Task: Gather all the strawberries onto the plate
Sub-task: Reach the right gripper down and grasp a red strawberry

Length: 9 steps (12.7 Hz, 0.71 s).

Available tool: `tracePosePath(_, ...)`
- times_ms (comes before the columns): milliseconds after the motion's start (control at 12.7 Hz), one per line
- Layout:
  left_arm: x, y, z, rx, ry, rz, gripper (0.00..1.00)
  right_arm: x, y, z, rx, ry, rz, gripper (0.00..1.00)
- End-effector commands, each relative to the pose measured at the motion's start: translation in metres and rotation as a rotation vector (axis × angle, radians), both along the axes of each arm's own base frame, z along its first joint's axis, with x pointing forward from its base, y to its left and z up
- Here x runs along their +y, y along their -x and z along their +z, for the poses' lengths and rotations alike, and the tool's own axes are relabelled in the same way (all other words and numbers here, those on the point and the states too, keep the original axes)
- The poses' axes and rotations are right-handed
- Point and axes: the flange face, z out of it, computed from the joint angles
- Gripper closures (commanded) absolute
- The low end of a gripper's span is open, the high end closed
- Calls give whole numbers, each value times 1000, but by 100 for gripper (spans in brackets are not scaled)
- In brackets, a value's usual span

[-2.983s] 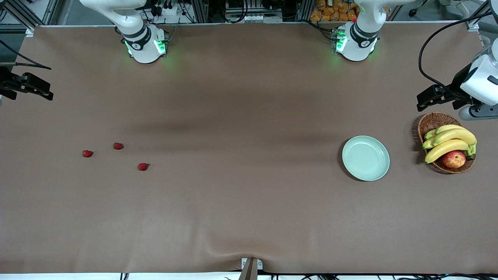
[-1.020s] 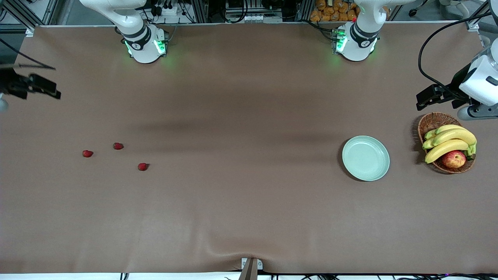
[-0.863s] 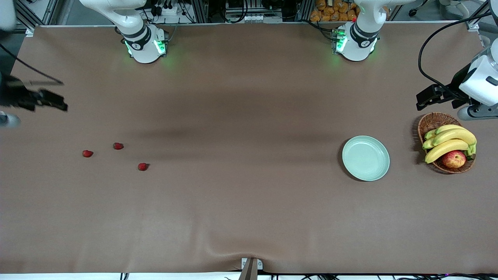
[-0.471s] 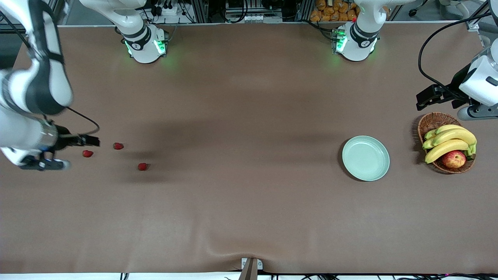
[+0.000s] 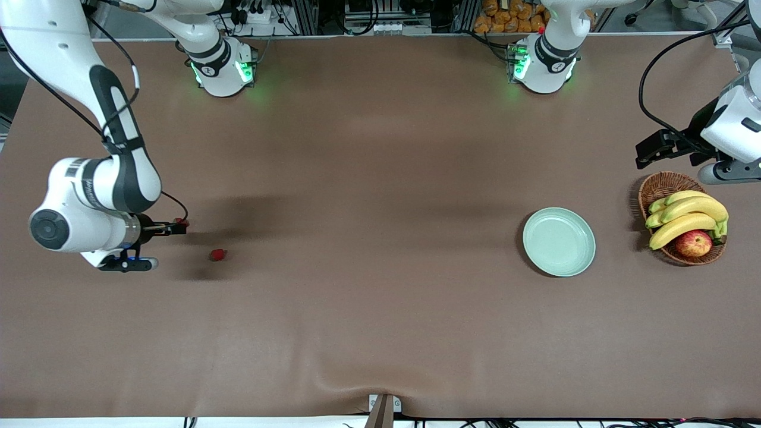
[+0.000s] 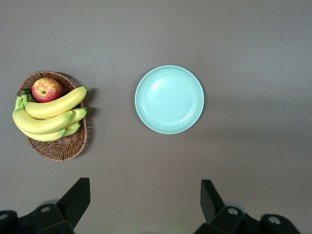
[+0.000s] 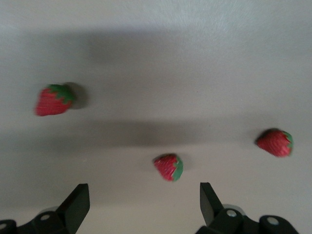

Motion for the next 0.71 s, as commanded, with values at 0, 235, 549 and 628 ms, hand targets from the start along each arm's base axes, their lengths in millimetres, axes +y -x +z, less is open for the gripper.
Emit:
tracePosePath(0,2,2,-1,9,-8,-15,0,-24,16,-26,17,-24,28,0)
tracePosePath(235,1,1,-1,9,-8,-16,0,-29,21,-46,53,-29,25,0)
tracePosePath(549,-1,1,-4,12,-9,-18,0,-26,29,-61,91,-33,27,0)
tracePosePath(628,-1,1,-6,16,-9,-18,0,-25,29,-61,91,-33,29,0)
